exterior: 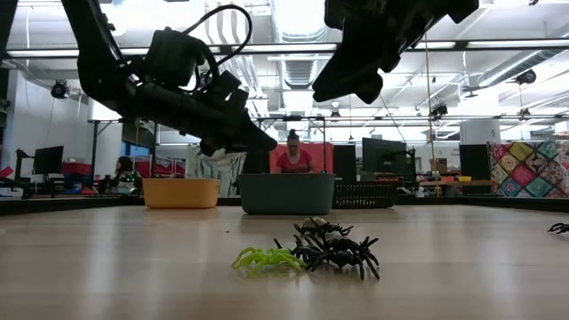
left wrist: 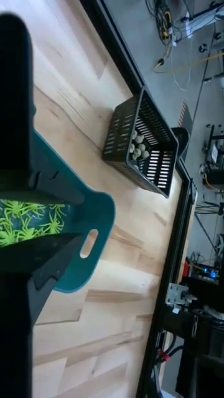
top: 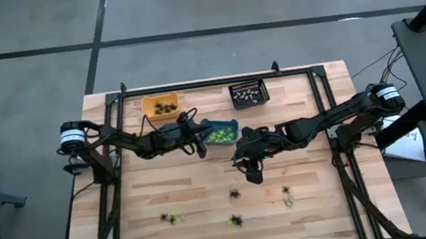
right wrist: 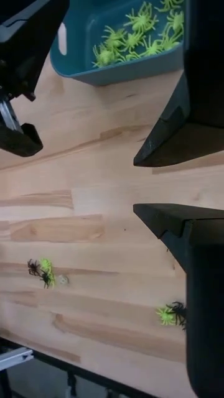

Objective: Sort Halloween decoration
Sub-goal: Put the green spider toy into the blue bin, then put the white skull toy into the black bin

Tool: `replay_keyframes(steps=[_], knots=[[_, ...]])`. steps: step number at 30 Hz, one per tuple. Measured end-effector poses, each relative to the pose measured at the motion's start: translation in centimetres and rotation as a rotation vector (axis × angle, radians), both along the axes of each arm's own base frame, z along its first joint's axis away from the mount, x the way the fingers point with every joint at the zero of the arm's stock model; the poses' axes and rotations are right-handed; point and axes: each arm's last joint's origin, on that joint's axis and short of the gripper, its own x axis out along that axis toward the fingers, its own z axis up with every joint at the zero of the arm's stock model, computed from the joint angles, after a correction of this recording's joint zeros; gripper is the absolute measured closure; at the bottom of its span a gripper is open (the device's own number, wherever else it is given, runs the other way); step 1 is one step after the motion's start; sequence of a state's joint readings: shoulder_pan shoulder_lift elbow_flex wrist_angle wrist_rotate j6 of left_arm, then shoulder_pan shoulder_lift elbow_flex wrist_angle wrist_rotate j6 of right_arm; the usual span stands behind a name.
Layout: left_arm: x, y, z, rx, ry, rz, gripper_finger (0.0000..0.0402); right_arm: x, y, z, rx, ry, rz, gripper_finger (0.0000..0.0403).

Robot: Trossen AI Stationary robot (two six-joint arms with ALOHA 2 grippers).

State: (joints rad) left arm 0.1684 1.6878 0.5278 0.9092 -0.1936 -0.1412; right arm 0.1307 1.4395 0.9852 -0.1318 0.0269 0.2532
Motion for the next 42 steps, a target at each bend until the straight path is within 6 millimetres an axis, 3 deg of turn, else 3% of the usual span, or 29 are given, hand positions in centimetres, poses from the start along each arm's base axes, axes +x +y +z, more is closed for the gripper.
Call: replay_keyframes(steps=[7,16,21,31,39,42], knots=[[-0.1,-0.3,1.2,-0.005,-0.048,-0.055,0.0297,-0.1,0.1,0.0,0.081,0.015,-0.062,0.0307],[-0.9,-2.0,4.8,-0.018,-0.161,-0.283,0.0294,-0.2,0.2,-0.2,0.329,0.067,-0.204,0.0307],[-1.4,-3.4,5.7,-0.028,-0.136,-0.330,0.0294,-0.2,0.6,-0.2,0.426,0.096,-0.229,0.0307],[-2.2,-5.5,7.0,-0.031,-0.156,-0.404,0.0294,-0.4,0.8,-0.5,0.468,0.132,-0.283,0.0307],[-2.5,-5.6,7.5,-0.047,-0.169,-0.406,0.0294,-1.0,1.0,-1.1,0.471,0.207,-0.331,0.0307],[-2.6,-5.6,7.7,-0.050,-0.164,-0.405,0.0294,-1.5,1.7,-1.4,0.401,0.260,-0.267,0.0307]])
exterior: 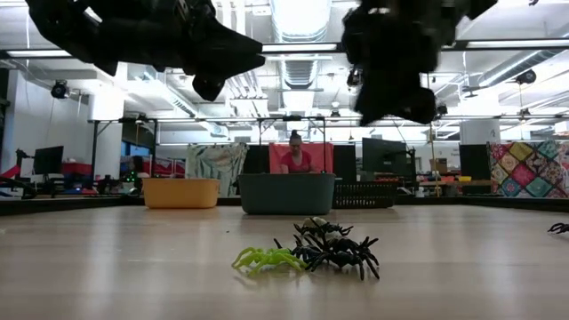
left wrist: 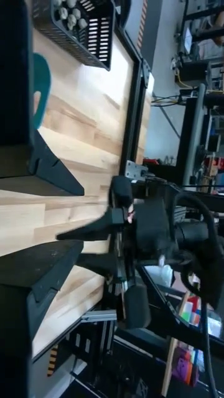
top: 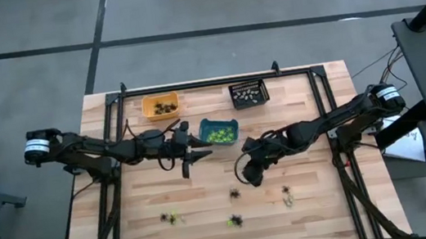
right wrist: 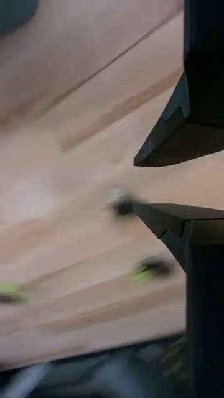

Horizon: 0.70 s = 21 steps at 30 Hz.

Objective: Sort Halloween decoration
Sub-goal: Put the white skull toy into the black bin

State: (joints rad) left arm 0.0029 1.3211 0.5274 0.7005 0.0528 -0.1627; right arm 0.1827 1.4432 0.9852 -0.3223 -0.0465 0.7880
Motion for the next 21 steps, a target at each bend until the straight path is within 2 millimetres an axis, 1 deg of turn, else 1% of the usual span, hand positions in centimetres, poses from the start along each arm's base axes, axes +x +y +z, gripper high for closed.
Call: replay_keyframes(steps=[4,6,10,14,17,21], knots=[[-0.3,0.0,0.0,-0.004,0.031,0.001,0.0294,-1.5,2.0,-0.8,-0.214,0.076,0.321,0.0307],[-0.4,0.0,-0.1,-0.004,0.047,0.001,0.0294,-2.0,2.9,-0.9,-0.301,0.079,0.404,0.0307],[-0.4,0.0,-0.1,-0.004,0.048,0.000,0.0294,-1.6,3.7,-0.5,-0.430,-0.015,0.428,0.0307],[-0.4,0.0,-0.1,-0.006,0.047,0.000,0.0294,-0.5,4.1,-0.3,-0.454,-0.129,0.415,0.0307],[-0.4,0.0,-0.1,-0.011,0.050,0.001,0.0294,0.6,4.4,-1.3,-0.478,-0.158,0.424,0.0307],[-0.4,0.0,-0.2,-0.017,0.061,0.002,0.0294,2.2,4.5,-2.7,-0.517,-0.126,0.401,0.0307]])
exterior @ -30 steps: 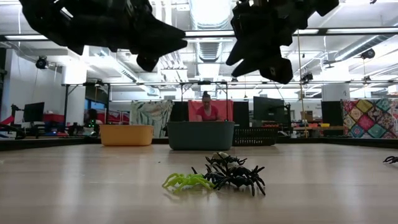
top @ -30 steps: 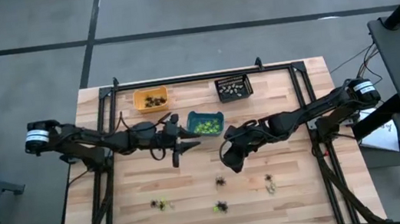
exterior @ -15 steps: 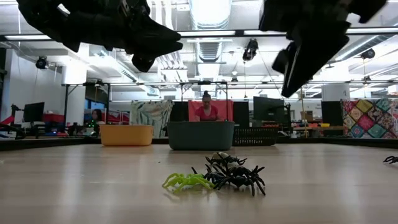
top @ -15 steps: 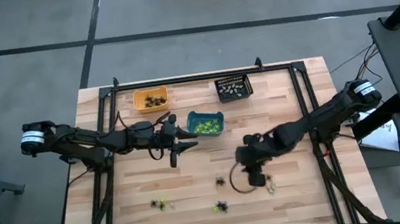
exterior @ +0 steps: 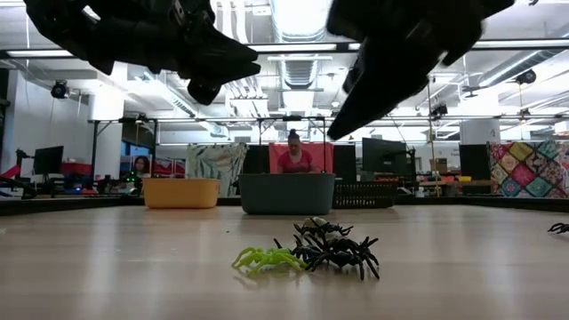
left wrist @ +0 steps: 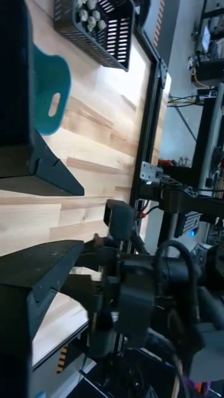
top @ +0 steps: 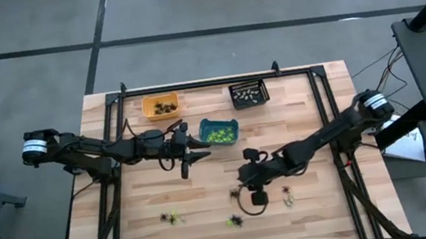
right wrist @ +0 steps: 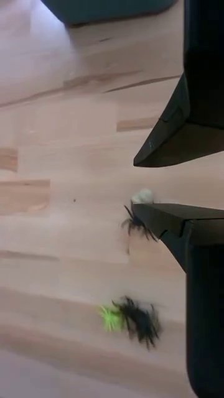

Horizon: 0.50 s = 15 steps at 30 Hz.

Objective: Sort Halloween decoration
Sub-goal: Put the white skull toy into the black bin

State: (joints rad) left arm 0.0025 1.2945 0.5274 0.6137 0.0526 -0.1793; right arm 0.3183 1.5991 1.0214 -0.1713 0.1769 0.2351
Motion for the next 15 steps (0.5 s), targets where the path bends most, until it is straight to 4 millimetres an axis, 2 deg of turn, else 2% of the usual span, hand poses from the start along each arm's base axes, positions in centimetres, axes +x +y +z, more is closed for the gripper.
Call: replay_keyframes(steps=[7,15], knots=[[0.0,0.0,-0.1,-0.006,0.012,0.001,0.0294,2.3,0.5,-1.6,-0.035,0.037,0.011,0.0307],[-0.1,0.0,-0.3,-0.006,0.028,0.001,0.0294,3.2,0.7,-2.5,-0.060,0.062,0.036,0.0302]])
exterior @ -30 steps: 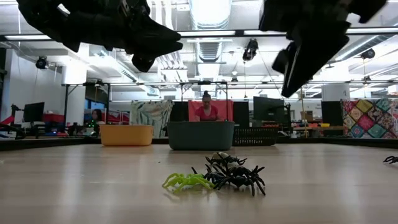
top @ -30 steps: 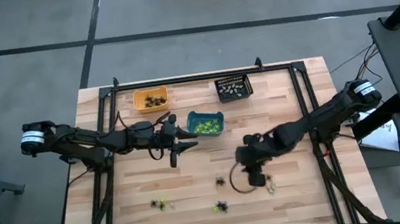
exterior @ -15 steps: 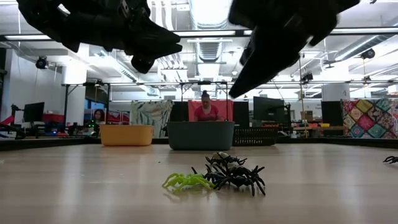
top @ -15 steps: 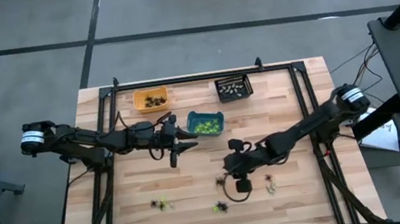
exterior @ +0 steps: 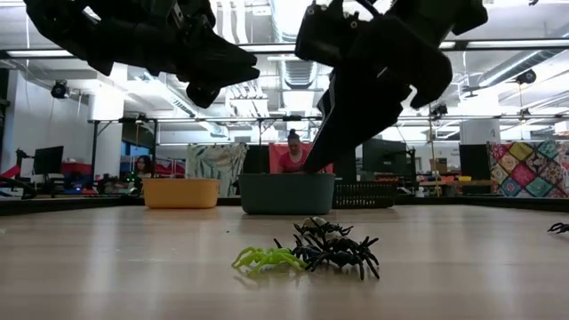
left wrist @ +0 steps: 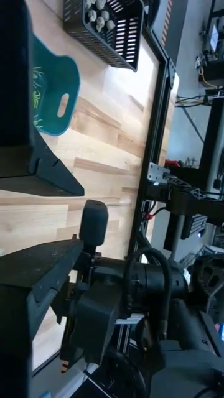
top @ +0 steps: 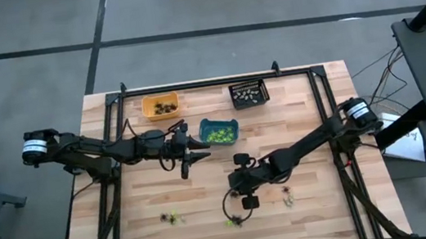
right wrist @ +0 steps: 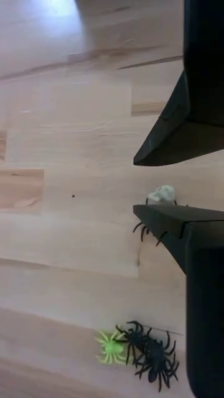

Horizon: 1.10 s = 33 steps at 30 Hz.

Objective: Sort Halloween decoration
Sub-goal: Put the white skull toy into the black bin

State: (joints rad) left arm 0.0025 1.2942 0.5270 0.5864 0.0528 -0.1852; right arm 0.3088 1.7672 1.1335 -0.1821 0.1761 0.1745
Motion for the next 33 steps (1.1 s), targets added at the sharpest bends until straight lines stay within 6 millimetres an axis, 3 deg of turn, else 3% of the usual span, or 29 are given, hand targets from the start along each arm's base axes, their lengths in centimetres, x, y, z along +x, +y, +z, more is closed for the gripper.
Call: replay_keyframes(steps=[11,22,33], knots=[[0.0,0.0,0.0,0.000,0.004,0.000,0.0294,0.2,-0.3,-1.9,-0.017,0.047,-0.005,0.0243],[0.0,0.0,0.0,0.000,0.004,0.000,0.0294,0.6,-0.6,-3.6,-0.029,0.083,-0.014,0.0258],[0.0,0.0,0.0,0.000,0.004,0.000,0.0294,0.8,-1.3,-3.9,-0.032,0.087,-0.032,0.0271]])
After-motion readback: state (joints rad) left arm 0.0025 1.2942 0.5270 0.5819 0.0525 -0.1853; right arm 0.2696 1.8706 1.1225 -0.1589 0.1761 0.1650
